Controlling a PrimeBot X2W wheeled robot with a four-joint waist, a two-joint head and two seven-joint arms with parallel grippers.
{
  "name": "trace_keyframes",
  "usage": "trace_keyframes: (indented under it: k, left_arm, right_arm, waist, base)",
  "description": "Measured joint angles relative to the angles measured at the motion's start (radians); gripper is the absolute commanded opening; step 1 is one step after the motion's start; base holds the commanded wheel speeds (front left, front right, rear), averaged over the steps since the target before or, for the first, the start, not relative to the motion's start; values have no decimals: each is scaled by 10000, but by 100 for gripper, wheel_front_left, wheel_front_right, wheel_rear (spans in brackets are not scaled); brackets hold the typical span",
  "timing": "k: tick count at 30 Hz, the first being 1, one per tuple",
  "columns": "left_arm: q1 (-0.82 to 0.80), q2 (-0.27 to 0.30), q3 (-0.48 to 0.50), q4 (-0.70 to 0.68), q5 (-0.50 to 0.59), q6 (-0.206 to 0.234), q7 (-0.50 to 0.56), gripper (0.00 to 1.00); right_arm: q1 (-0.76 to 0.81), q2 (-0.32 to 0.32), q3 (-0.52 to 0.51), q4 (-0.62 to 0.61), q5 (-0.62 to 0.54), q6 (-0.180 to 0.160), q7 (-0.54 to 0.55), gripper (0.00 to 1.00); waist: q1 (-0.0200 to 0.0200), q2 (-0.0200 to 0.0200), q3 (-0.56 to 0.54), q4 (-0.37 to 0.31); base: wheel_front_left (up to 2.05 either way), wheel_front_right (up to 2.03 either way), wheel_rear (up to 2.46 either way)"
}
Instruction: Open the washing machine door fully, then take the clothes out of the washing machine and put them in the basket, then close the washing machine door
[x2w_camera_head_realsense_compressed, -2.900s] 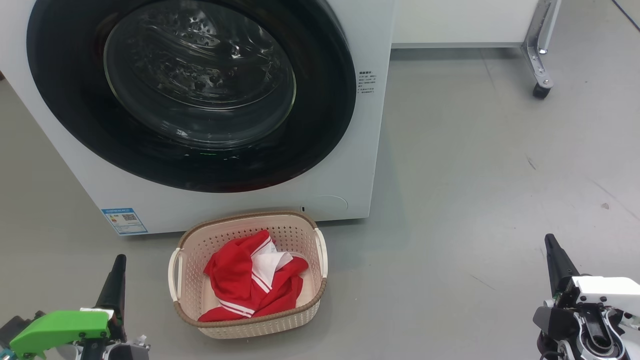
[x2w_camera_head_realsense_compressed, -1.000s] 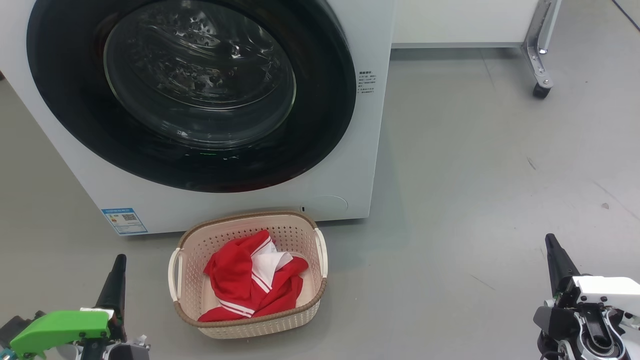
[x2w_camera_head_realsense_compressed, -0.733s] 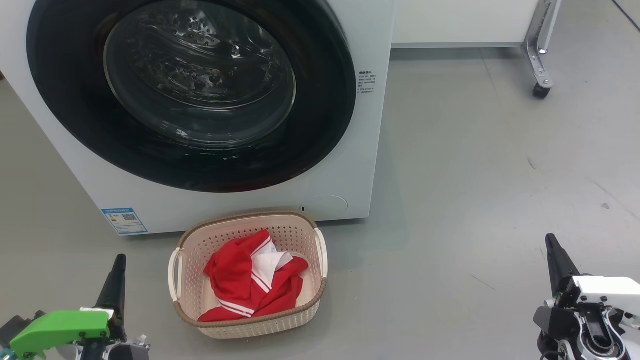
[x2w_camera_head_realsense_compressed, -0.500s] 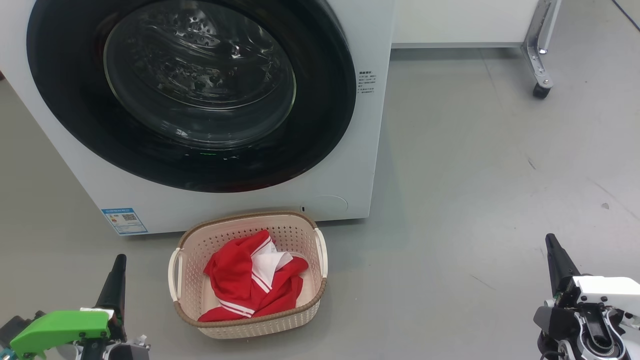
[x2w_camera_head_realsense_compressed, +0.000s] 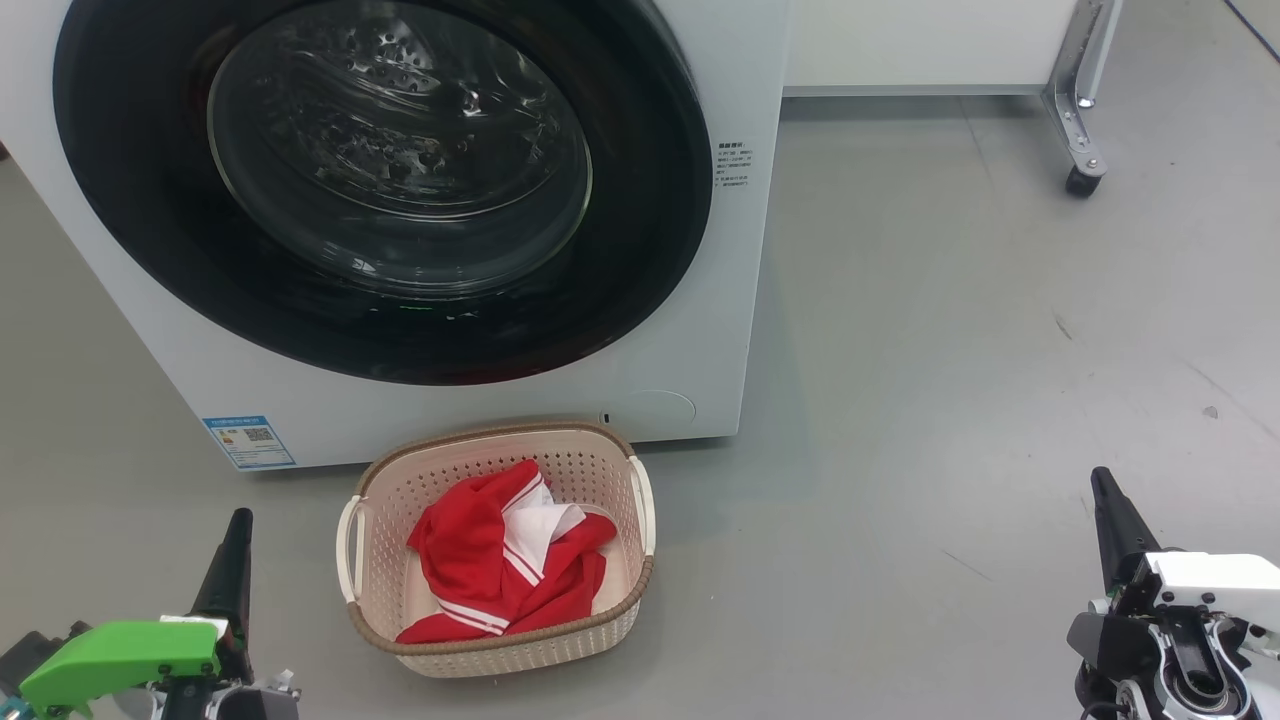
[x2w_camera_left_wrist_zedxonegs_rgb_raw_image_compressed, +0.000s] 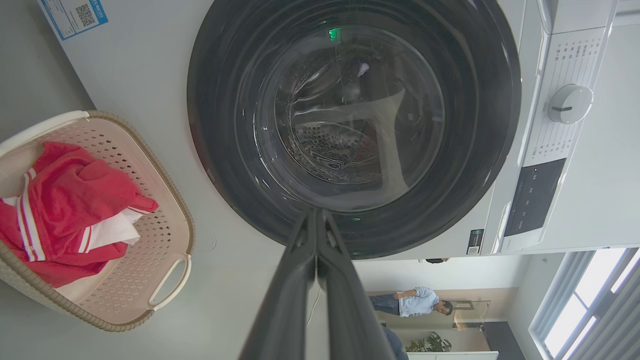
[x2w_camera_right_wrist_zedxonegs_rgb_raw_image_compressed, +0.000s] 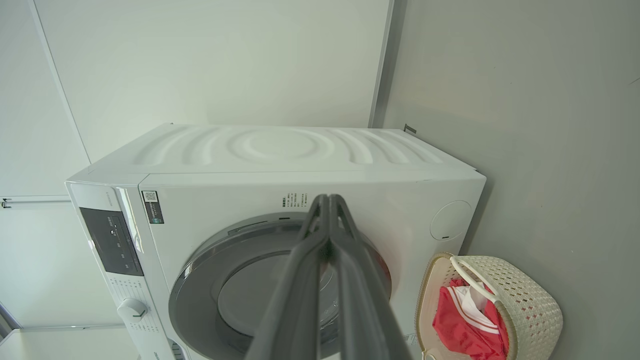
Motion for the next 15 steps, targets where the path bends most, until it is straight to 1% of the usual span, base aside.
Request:
trace_keyframes:
  k: [15]
  left_arm:
    - [0,-2,0,0,0,0,0,0]
  right_arm:
    - [0,2,-4,-2,0,0,0,0]
  waist:
    - [0,0,0,0]
  base:
    - [0,0,0]
